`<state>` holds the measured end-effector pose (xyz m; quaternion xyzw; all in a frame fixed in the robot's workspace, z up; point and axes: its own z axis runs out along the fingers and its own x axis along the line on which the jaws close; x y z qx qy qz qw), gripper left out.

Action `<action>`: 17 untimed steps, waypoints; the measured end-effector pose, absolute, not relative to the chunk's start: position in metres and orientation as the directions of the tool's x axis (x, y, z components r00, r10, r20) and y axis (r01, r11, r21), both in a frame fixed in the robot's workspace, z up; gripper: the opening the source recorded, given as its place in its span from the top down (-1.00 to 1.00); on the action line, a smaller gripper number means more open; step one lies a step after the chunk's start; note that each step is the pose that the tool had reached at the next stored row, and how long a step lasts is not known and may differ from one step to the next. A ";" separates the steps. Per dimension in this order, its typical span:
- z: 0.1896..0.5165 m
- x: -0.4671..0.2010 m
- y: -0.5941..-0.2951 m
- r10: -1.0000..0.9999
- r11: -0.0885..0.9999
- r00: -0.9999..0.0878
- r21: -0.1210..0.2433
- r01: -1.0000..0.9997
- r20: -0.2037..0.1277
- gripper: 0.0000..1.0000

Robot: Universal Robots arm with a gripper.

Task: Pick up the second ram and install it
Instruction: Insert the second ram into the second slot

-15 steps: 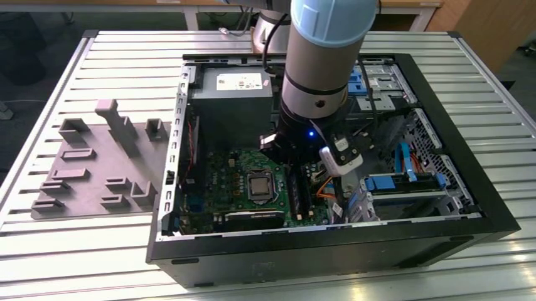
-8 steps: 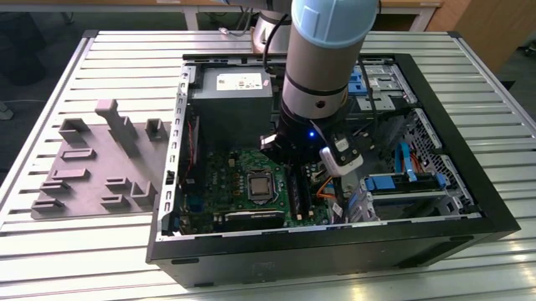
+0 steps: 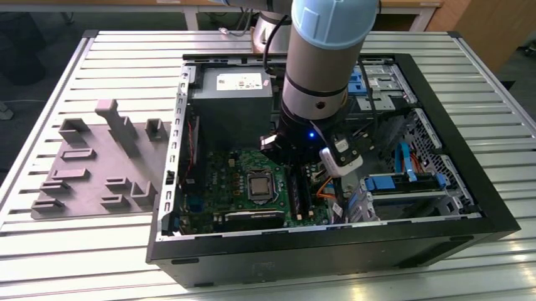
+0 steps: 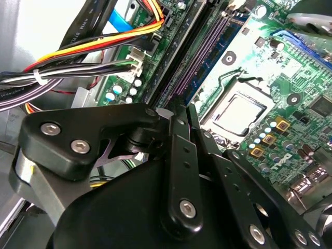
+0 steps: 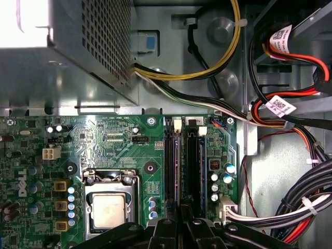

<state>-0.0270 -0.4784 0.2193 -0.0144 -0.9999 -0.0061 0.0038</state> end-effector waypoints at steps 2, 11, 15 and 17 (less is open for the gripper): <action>0.219 -0.027 -0.478 0.029 1.000 -1.000 0.012 0.029 0.008 0.73; 0.218 -0.026 -0.478 0.029 0.999 -1.000 0.015 0.029 0.009 0.73; 0.217 -0.026 -0.478 0.029 0.999 -1.000 0.017 0.029 0.009 0.73; 0.216 -0.026 -0.478 0.029 0.999 -1.000 0.017 0.029 0.009 0.73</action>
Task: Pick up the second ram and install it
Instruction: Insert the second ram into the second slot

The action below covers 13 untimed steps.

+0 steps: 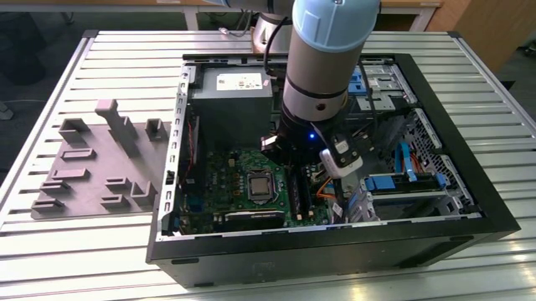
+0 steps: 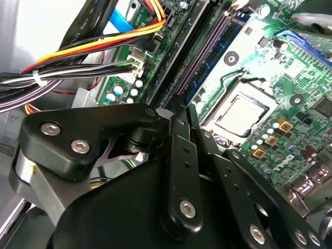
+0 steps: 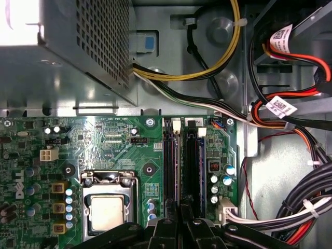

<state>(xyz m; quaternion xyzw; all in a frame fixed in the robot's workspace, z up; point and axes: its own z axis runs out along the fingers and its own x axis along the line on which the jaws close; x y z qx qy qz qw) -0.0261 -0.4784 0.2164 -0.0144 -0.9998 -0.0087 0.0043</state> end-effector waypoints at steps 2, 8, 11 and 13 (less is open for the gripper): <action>0.216 -0.026 -0.478 0.029 0.999 -1.000 0.018 0.029 0.009 0.73; 0.216 -0.026 -0.478 0.027 0.999 -1.000 0.018 0.028 0.009 0.73; 0.216 -0.026 -0.478 0.024 1.000 -1.000 0.018 0.024 0.009 0.73; 0.216 -0.025 -0.478 0.021 1.000 -1.000 0.018 0.021 0.009 0.73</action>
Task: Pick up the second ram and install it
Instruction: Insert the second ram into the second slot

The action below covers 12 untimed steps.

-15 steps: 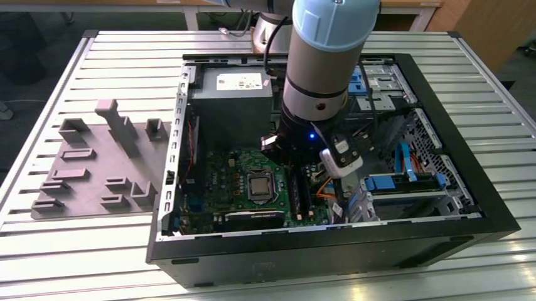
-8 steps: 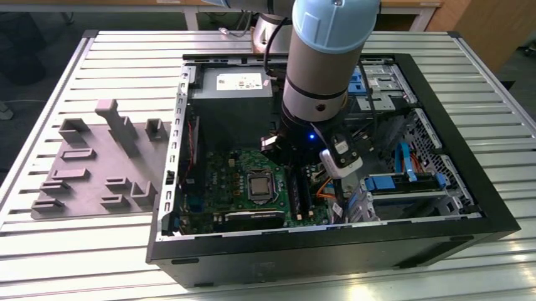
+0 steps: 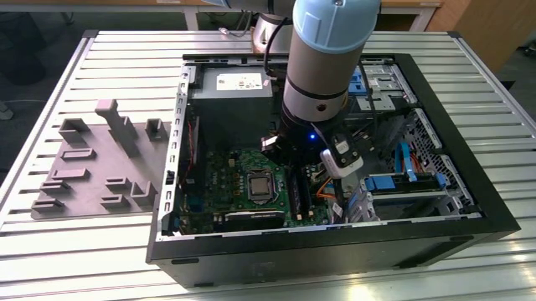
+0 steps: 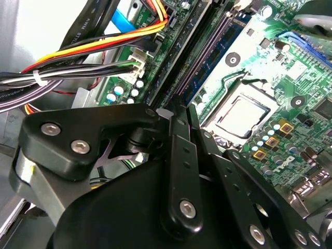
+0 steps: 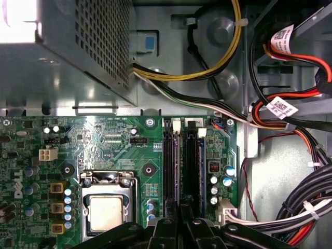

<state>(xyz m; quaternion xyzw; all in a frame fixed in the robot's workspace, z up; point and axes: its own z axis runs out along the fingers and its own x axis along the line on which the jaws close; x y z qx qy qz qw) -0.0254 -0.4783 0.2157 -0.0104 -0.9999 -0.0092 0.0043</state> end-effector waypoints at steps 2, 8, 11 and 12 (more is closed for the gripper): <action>0.216 -0.025 -0.478 0.017 1.000 -1.000 0.018 0.018 0.009 0.73; 0.215 -0.025 -0.478 0.014 1.000 -1.000 0.019 0.014 0.009 0.73; 0.213 -0.025 -0.478 0.014 1.000 -1.000 0.020 0.014 0.009 0.73; 0.213 -0.025 -0.478 0.014 1.000 -1.000 0.020 0.014 0.009 0.73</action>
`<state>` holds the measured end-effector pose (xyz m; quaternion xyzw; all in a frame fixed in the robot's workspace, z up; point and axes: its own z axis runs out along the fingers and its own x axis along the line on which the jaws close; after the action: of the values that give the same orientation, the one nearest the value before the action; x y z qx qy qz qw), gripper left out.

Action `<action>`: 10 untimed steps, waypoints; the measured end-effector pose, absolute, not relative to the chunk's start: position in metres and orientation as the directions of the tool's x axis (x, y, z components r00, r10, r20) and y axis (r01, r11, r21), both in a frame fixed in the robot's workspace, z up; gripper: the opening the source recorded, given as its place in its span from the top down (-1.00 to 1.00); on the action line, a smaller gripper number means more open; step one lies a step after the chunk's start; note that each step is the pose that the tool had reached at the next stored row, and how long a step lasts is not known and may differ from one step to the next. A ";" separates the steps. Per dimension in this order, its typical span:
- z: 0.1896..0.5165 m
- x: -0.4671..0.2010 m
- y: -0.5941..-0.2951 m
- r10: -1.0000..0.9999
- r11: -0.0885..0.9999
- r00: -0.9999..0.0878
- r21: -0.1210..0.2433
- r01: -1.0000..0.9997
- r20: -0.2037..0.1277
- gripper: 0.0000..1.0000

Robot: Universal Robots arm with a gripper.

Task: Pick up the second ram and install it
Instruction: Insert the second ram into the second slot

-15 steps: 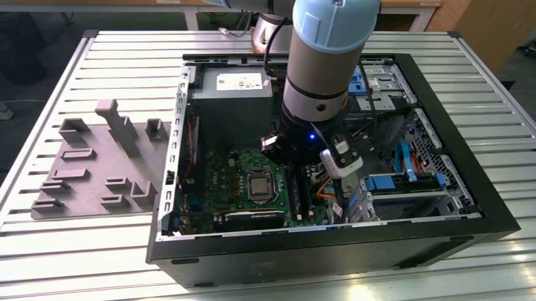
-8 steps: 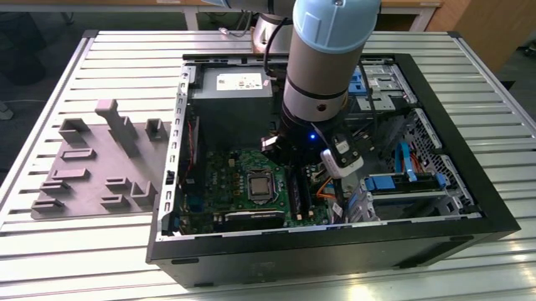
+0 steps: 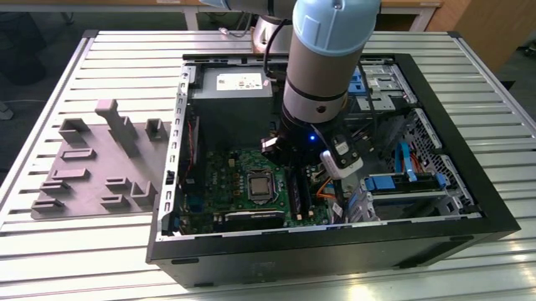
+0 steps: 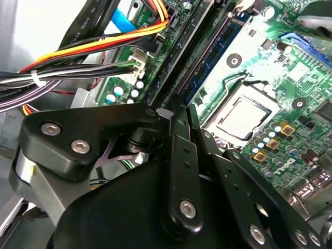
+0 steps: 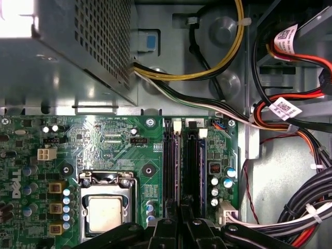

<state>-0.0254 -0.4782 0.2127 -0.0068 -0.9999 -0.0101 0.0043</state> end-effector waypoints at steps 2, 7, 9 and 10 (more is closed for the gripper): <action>0.212 -0.025 -0.478 0.014 1.000 -1.000 0.020 0.014 0.009 0.73; 0.211 -0.025 -0.478 0.014 1.000 -1.000 0.020 0.014 0.009 0.73; 0.211 -0.025 -0.478 0.014 1.000 -1.000 0.020 0.014 0.009 0.73; 0.211 -0.025 -0.478 0.014 1.000 -1.000 0.020 0.014 0.009 0.73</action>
<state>-0.0254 -0.4782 0.2108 -0.0068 -0.9999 -0.0101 0.0045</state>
